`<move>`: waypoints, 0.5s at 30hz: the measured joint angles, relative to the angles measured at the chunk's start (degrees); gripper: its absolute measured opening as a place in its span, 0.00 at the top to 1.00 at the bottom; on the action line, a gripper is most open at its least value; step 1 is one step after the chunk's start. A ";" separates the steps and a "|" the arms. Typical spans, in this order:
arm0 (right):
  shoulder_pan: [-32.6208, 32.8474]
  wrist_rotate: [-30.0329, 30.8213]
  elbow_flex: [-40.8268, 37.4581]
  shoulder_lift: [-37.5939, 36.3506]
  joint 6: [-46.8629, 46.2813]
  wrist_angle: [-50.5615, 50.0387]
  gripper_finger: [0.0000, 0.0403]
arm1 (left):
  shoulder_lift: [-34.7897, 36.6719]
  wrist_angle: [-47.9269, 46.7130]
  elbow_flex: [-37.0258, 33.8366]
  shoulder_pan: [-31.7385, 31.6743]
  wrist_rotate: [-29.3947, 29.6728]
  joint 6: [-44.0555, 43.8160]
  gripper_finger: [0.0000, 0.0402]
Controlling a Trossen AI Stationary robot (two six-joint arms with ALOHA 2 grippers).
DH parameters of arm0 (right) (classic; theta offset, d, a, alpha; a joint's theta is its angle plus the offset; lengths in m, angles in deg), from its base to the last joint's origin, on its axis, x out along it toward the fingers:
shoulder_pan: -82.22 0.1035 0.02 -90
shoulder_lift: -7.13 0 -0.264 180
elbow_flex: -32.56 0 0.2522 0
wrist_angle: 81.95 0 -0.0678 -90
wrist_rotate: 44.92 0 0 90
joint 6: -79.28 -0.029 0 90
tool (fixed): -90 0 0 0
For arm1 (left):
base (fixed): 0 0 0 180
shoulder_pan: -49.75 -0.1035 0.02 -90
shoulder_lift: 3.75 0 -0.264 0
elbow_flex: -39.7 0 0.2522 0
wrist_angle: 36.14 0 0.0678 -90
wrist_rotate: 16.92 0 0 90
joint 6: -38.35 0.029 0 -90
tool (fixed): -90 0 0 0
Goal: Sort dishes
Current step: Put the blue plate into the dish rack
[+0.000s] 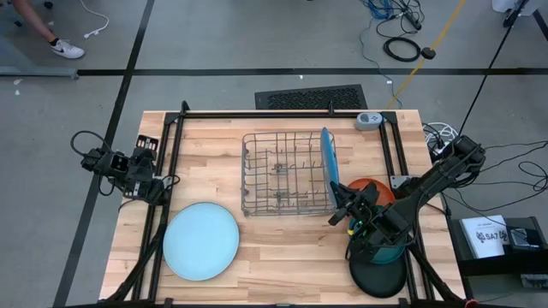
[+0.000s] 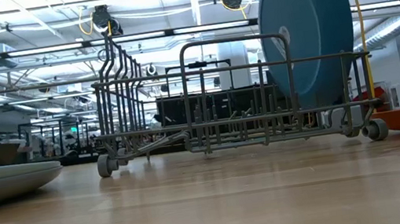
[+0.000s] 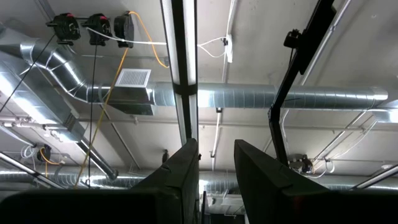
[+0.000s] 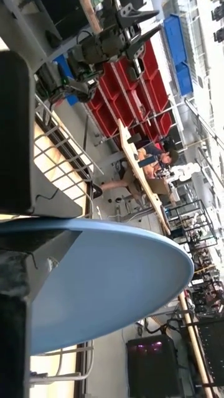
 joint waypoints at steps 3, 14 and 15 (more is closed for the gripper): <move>0.00 -0.04 0.00 0.00 0.04 -0.33 0.93 | 0.00 0.00 0.00 -0.01 0.00 -0.02 0.74; 0.02 -1.68 0.00 0.00 3.12 -0.80 0.64 | 0.00 0.00 0.00 -0.02 0.00 -0.02 0.74; 0.02 -1.68 0.00 -0.04 3.43 -0.80 0.63 | 0.00 -0.02 0.00 -0.02 0.00 -0.02 0.74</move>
